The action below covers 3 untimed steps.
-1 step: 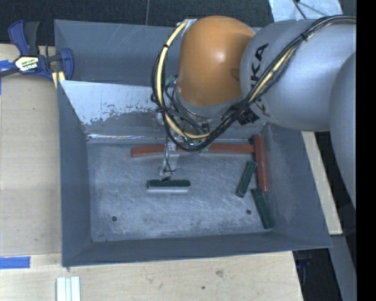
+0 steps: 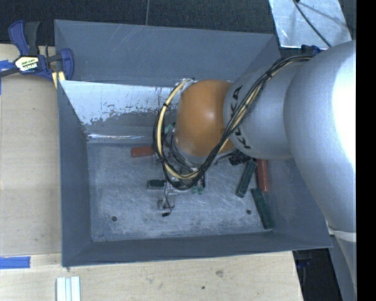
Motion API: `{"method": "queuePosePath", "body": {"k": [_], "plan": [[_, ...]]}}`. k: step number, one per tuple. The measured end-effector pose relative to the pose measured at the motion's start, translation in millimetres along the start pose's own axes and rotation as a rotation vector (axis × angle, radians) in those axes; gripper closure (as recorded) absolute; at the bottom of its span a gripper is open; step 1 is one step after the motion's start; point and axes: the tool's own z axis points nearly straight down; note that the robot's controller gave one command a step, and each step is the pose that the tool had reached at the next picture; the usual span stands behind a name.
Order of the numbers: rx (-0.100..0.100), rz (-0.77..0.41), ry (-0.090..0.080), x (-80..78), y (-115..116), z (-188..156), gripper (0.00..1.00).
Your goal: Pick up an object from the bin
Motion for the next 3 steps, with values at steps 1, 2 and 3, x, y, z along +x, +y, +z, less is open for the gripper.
{"method": "queuePosePath", "body": {"k": [1,2,3], "plan": [[-0.002,0.074,-0.012,2.6,-9,-36,0.00],[-0.003,0.144,-0.014,-2.4,-14,-42,0.00],[-0.002,0.215,-0.005,9.3,-11,-4,0.00]]}}
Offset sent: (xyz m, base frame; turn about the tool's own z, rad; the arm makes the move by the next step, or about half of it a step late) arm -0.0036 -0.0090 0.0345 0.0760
